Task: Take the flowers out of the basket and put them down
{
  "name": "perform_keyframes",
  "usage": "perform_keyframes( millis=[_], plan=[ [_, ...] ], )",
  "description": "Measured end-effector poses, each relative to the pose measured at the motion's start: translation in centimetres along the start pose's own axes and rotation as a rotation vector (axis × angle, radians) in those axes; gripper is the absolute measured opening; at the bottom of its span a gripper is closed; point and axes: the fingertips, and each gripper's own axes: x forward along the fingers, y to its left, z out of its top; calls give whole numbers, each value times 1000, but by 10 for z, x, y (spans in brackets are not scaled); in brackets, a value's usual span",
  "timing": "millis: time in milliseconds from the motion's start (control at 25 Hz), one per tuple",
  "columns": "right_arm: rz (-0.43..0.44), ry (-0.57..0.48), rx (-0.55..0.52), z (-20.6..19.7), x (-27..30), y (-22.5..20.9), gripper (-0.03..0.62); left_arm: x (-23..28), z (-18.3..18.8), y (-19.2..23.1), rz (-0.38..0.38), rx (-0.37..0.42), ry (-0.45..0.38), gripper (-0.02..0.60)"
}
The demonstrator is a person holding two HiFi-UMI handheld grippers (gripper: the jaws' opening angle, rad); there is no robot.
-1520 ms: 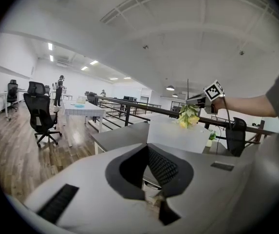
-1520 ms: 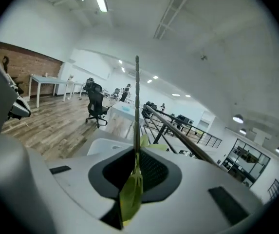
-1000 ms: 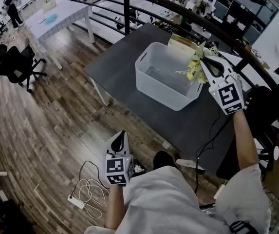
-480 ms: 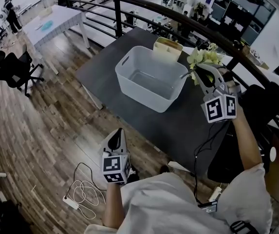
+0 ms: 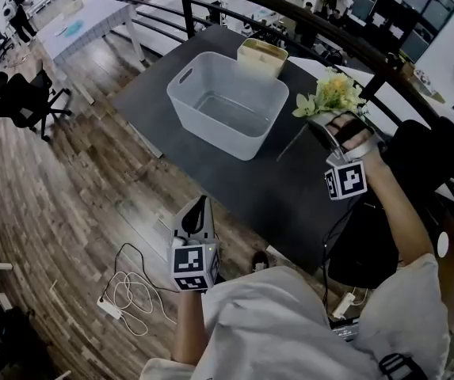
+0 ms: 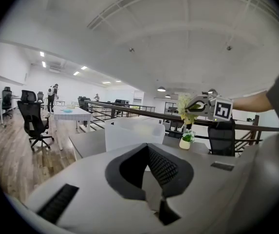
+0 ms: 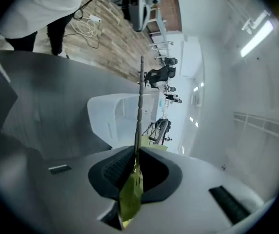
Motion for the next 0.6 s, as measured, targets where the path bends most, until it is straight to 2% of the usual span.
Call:
perform_keyframes(
  millis=[200, 400, 440, 520, 560, 600],
  plan=[
    [64, -29, -163, 4, 15, 81, 60, -21, -19, -25, 63, -4, 44, 23],
    [100, -83, -242, 28, 38, 151, 60, -35, -47, -36, 138, -18, 99, 23],
    [129, -94, -222, 31, 41, 170, 60, -34, -51, -43, 144, -20, 103, 23],
    [284, -106, -155, 33, 44, 224, 60, -32, -56, -56, 150, -21, 110, 23],
    [340, -95, -175, 33, 49, 246, 60, -30, -58, -60, 156, -21, 115, 23],
    [352, -76, -231, 32, 58, 259, 60, -30, -59, -62, 164, -18, 119, 23]
  ],
)
